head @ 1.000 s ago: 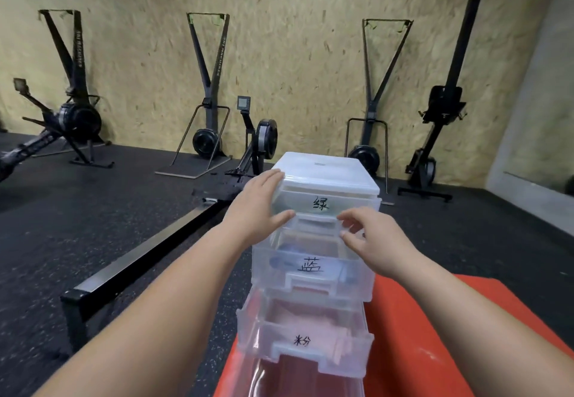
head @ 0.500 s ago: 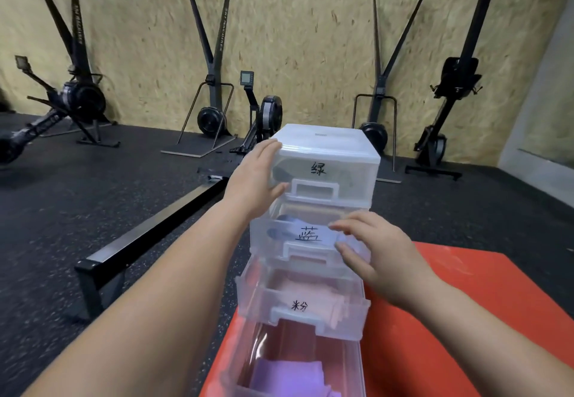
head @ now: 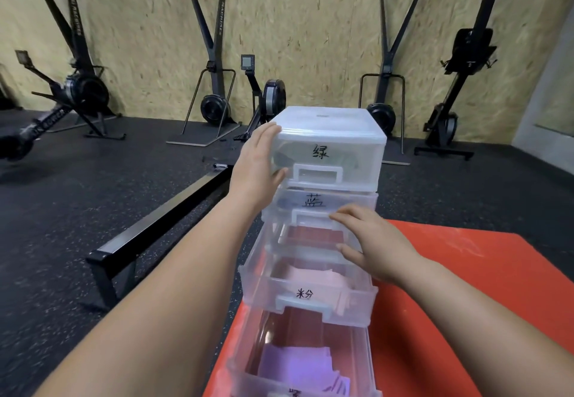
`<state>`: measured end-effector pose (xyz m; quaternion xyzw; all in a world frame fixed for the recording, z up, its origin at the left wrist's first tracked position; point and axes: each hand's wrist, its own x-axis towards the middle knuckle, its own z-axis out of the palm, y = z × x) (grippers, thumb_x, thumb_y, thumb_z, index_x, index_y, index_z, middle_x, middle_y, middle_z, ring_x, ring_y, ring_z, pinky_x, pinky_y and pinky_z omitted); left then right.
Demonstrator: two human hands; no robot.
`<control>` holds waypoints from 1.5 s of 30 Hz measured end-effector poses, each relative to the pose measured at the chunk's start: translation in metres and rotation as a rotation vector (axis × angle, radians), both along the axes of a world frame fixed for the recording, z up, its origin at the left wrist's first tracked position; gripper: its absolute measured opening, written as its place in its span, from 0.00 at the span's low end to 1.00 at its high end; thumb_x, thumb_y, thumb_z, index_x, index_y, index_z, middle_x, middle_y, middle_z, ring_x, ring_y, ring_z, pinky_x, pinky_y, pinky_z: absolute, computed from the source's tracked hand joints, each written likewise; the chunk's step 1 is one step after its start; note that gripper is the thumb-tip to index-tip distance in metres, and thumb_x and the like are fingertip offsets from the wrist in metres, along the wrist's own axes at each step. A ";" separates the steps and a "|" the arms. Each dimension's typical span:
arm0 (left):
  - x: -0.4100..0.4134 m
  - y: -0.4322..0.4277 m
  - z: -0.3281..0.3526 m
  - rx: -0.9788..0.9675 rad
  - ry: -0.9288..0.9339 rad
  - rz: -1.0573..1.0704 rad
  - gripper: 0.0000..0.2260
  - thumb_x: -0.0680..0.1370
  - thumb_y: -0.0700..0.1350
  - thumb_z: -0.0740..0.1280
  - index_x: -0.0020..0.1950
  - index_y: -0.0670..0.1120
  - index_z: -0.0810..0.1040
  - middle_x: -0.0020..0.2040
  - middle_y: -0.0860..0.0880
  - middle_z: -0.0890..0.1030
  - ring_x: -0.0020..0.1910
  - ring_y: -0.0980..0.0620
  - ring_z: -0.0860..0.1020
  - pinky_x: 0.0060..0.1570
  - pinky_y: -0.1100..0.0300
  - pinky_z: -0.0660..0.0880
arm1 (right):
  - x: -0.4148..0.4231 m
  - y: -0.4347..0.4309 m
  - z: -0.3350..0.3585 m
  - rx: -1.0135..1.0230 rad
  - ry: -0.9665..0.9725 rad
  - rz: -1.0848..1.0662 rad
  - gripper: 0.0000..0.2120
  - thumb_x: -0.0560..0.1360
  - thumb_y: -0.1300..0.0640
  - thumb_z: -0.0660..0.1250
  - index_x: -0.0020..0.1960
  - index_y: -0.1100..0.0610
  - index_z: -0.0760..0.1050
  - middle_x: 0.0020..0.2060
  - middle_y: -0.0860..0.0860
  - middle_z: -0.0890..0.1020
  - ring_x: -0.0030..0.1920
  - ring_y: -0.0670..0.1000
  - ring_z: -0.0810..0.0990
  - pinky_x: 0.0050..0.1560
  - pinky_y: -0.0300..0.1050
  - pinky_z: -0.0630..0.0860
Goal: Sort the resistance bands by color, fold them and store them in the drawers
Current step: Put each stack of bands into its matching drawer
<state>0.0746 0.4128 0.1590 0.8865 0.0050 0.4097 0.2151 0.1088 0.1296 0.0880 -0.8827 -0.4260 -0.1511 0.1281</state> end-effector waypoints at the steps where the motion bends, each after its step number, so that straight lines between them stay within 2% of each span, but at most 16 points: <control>1: 0.001 -0.001 0.000 -0.003 -0.004 0.001 0.38 0.75 0.42 0.78 0.81 0.52 0.64 0.81 0.57 0.63 0.79 0.53 0.65 0.77 0.48 0.68 | 0.005 0.000 0.000 -0.011 0.005 -0.009 0.30 0.77 0.45 0.70 0.78 0.47 0.67 0.71 0.42 0.68 0.71 0.49 0.70 0.69 0.52 0.74; 6: 0.004 0.000 -0.001 -0.008 -0.014 0.005 0.38 0.75 0.42 0.79 0.80 0.52 0.64 0.81 0.58 0.64 0.78 0.53 0.66 0.76 0.51 0.68 | 0.004 -0.002 -0.003 -0.016 0.036 -0.011 0.32 0.78 0.45 0.71 0.80 0.46 0.64 0.78 0.42 0.63 0.76 0.48 0.64 0.74 0.49 0.69; 10: 0.001 -0.001 0.000 -0.003 -0.013 -0.003 0.38 0.75 0.42 0.79 0.80 0.52 0.65 0.81 0.57 0.64 0.77 0.52 0.67 0.75 0.50 0.69 | -0.023 -0.009 -0.008 0.032 0.081 0.067 0.29 0.79 0.46 0.71 0.78 0.46 0.68 0.78 0.42 0.66 0.77 0.47 0.66 0.75 0.48 0.68; 13: -0.001 -0.003 0.001 0.004 -0.010 0.002 0.37 0.75 0.42 0.78 0.80 0.51 0.65 0.81 0.57 0.63 0.76 0.51 0.67 0.72 0.53 0.67 | -0.059 -0.018 -0.014 0.129 0.090 0.154 0.21 0.80 0.47 0.69 0.73 0.46 0.74 0.70 0.40 0.74 0.71 0.44 0.72 0.70 0.41 0.70; 17: -0.003 -0.003 -0.001 0.000 0.001 0.005 0.37 0.76 0.42 0.78 0.81 0.52 0.63 0.82 0.58 0.61 0.75 0.50 0.68 0.69 0.57 0.65 | -0.107 -0.029 -0.039 0.153 0.168 0.258 0.15 0.81 0.50 0.67 0.67 0.45 0.78 0.59 0.38 0.80 0.56 0.40 0.79 0.56 0.35 0.74; 20: -0.005 -0.003 -0.004 -0.003 -0.002 0.005 0.38 0.77 0.43 0.77 0.82 0.53 0.62 0.83 0.59 0.60 0.74 0.49 0.68 0.68 0.56 0.66 | -0.110 -0.033 -0.066 0.067 0.113 0.231 0.16 0.81 0.48 0.66 0.67 0.45 0.77 0.60 0.39 0.79 0.60 0.42 0.79 0.59 0.39 0.77; 27: -0.004 0.000 -0.009 -0.016 -0.038 -0.007 0.38 0.77 0.43 0.77 0.83 0.53 0.62 0.83 0.60 0.59 0.74 0.51 0.69 0.66 0.58 0.67 | -0.071 -0.024 -0.078 0.067 0.038 0.114 0.20 0.78 0.52 0.68 0.70 0.46 0.76 0.63 0.41 0.78 0.63 0.46 0.78 0.58 0.45 0.79; 30: -0.002 0.001 -0.011 -0.025 -0.053 -0.023 0.38 0.78 0.42 0.76 0.83 0.54 0.62 0.83 0.60 0.59 0.75 0.51 0.69 0.67 0.58 0.67 | -0.047 -0.016 -0.083 0.009 0.060 0.067 0.24 0.77 0.49 0.67 0.73 0.45 0.72 0.68 0.39 0.73 0.68 0.45 0.74 0.62 0.47 0.77; 34: -0.001 0.003 -0.013 -0.037 -0.062 -0.031 0.38 0.78 0.42 0.77 0.83 0.54 0.62 0.83 0.61 0.59 0.74 0.52 0.69 0.66 0.59 0.65 | -0.017 -0.008 -0.092 -0.054 0.062 -0.001 0.31 0.76 0.48 0.70 0.78 0.45 0.66 0.78 0.42 0.65 0.77 0.48 0.66 0.70 0.51 0.73; 37: 0.001 0.004 -0.013 -0.039 -0.062 -0.036 0.37 0.78 0.43 0.77 0.83 0.54 0.62 0.83 0.61 0.60 0.74 0.52 0.69 0.65 0.59 0.66 | -0.002 -0.006 -0.092 -0.086 0.071 -0.034 0.34 0.76 0.47 0.71 0.79 0.45 0.63 0.82 0.42 0.58 0.80 0.48 0.61 0.74 0.49 0.69; 42: 0.000 0.004 -0.012 -0.045 -0.050 -0.027 0.37 0.78 0.44 0.77 0.83 0.55 0.62 0.83 0.62 0.59 0.75 0.52 0.68 0.66 0.58 0.66 | -0.008 -0.008 -0.086 -0.077 0.149 -0.004 0.33 0.78 0.48 0.70 0.80 0.43 0.63 0.82 0.39 0.56 0.81 0.44 0.58 0.77 0.48 0.66; 45: -0.001 0.002 -0.010 -0.037 -0.035 -0.015 0.37 0.77 0.44 0.77 0.82 0.55 0.63 0.83 0.61 0.59 0.74 0.52 0.69 0.66 0.57 0.68 | -0.036 -0.016 -0.079 0.006 0.222 0.067 0.30 0.78 0.48 0.69 0.79 0.42 0.66 0.79 0.38 0.63 0.79 0.42 0.63 0.76 0.48 0.67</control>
